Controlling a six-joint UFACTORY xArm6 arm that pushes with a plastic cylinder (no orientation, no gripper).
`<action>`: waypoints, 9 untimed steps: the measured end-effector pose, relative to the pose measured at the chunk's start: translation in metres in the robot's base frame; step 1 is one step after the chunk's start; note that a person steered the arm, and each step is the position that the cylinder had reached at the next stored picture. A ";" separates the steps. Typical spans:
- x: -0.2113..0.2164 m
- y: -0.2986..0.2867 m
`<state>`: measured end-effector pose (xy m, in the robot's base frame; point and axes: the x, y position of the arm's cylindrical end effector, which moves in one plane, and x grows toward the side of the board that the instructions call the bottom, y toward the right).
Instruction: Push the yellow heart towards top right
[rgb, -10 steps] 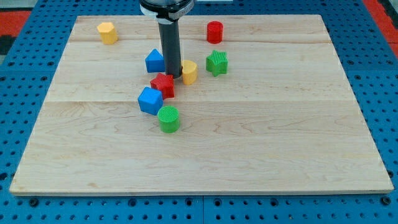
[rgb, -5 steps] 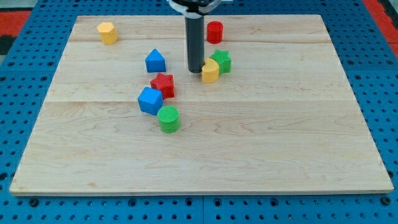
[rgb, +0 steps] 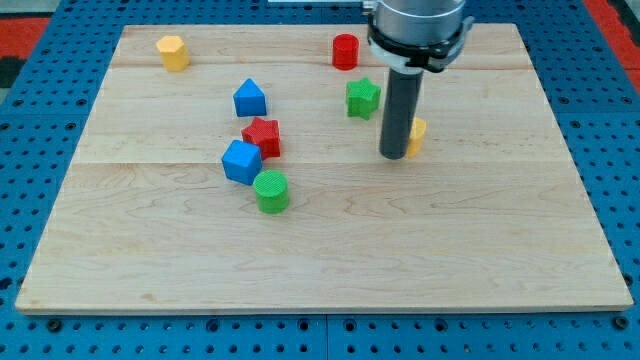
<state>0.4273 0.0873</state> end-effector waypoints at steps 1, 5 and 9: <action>-0.012 0.014; -0.064 0.072; -0.117 0.071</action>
<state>0.3101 0.1587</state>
